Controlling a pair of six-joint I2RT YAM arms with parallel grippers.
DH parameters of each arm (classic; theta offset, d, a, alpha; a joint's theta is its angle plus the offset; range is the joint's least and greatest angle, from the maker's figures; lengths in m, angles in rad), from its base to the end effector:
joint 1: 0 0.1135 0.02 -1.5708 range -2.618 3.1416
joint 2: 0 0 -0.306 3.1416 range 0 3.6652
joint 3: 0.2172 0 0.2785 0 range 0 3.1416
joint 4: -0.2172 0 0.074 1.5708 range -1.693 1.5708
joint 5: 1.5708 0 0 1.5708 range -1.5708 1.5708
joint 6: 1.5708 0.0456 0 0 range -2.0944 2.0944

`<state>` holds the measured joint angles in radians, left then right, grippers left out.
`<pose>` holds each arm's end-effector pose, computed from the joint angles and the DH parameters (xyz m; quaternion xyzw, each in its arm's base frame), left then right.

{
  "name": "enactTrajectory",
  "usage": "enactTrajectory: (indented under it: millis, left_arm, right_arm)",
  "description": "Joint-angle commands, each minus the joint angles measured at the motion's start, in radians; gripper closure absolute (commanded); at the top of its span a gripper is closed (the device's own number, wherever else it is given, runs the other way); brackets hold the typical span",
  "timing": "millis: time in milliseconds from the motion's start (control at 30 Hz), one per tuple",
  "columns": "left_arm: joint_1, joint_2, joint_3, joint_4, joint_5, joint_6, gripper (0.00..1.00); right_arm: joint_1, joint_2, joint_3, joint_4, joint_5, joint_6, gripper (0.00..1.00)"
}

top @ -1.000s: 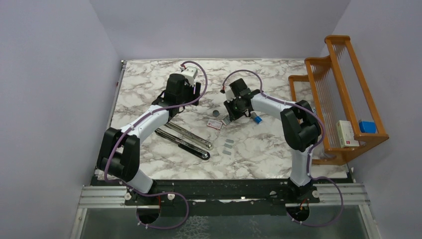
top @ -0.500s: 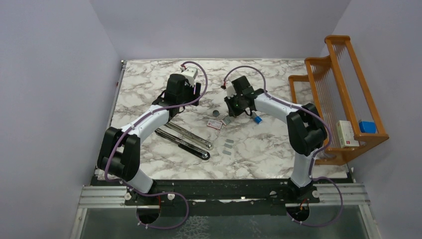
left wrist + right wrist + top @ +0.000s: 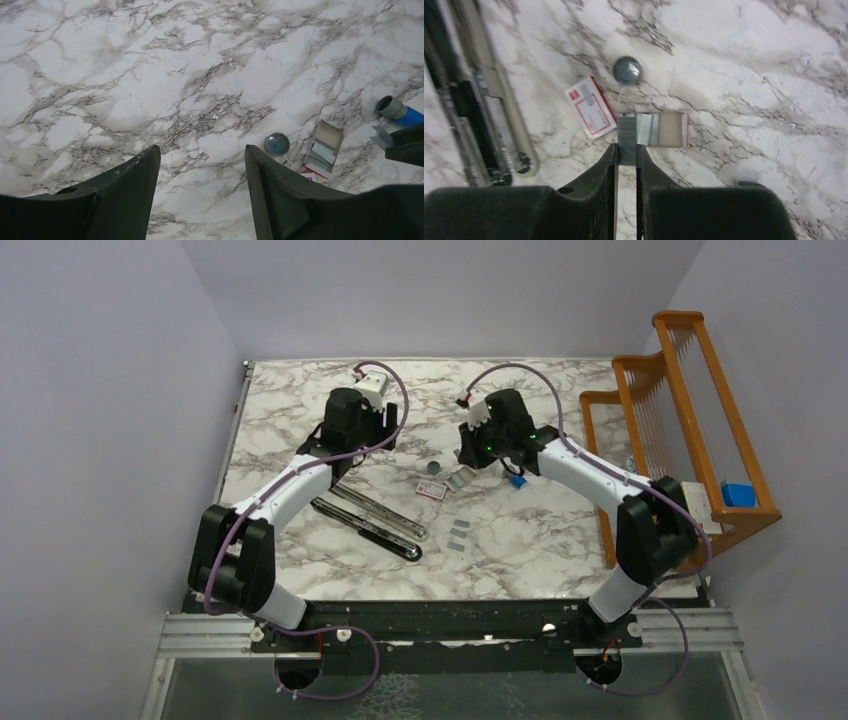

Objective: Load the staples into the stapler
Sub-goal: Pick up the staple from the staple box.

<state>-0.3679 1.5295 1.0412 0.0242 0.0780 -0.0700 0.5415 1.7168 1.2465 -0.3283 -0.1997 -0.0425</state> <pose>0.3556 -0.1409 0.2912 0.1464 0.8377 -0.1464 0.5054 0.3526 0.2227 0.2615 -0.3013 0.8719 0.1820 0.3403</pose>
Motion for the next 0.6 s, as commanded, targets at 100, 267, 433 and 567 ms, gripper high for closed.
enactTrajectory:
  millis: [100, 267, 433, 567]
  left_arm:
    - [0.049, -0.219, -0.019, 0.140, 0.103, -0.053, 0.33]
    - [0.055, -0.338, -0.025, 0.210, 0.130, -0.028, 0.32]
    - [0.055, -0.392, -0.047, 0.196, 0.139, 0.020, 0.32]
    - [0.055, -0.394, -0.080, 0.176, 0.146, 0.028, 0.32]
  right_arm:
    - [0.006, -0.274, -0.160, 0.427, -0.225, 0.163, 0.89]
    - [0.006, -0.399, -0.230, 0.579, -0.267, 0.176, 0.89]
    - [0.006, -0.486, -0.260, 0.476, -0.350, 0.063, 0.90]
    - [0.009, -0.464, -0.230, 0.244, -0.404, -0.053, 0.92]
